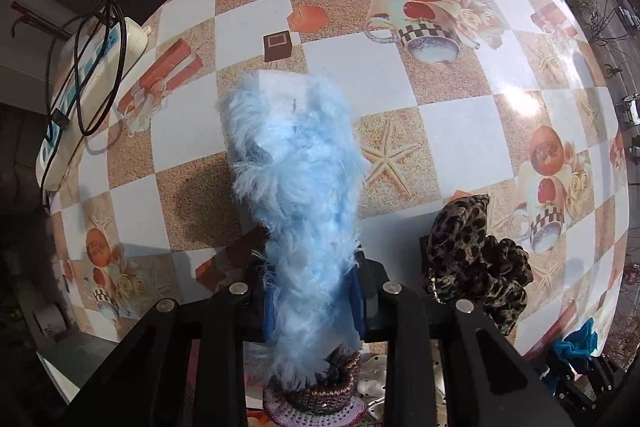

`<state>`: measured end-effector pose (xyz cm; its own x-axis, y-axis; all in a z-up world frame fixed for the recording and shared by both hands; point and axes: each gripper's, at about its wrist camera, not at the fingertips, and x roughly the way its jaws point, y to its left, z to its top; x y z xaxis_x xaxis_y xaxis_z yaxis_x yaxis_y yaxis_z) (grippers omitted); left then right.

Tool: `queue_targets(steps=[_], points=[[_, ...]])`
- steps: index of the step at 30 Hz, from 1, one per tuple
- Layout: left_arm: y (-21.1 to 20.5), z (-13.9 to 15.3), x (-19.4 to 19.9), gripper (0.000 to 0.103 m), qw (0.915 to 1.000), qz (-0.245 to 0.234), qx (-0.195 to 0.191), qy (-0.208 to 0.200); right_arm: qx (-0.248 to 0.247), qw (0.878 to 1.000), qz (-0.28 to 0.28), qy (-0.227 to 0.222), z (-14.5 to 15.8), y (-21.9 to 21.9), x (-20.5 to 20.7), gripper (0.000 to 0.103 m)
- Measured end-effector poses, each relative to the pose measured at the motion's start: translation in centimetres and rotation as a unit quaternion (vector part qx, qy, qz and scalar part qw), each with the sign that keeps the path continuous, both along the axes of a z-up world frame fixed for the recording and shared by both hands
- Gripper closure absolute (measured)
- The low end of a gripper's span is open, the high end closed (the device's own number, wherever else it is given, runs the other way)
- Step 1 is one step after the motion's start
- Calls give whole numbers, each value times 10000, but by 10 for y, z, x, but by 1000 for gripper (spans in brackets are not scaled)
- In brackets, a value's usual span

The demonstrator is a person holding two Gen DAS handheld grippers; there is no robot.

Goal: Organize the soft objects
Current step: 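Lift and carry the blue fluffy toy and teal cloth toward the white box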

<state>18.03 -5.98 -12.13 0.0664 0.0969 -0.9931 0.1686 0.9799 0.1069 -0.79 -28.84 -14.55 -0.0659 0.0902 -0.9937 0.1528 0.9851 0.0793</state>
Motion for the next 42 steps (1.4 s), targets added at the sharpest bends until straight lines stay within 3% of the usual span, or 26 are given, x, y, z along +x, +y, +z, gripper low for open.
queue_targets(steps=[6,11,42], points=[[-5,42,-19,71,9986,-128,55,-519,219,9989,-397,-84,19,-17,0,77],[-5,65,-32,71,9971,-237,-24,-717,282,9980,-499,-266,41,-22,5,77],[29,139,-94,71,9903,-274,-210,-1344,362,9896,-664,-1223,143,5,17,77]])
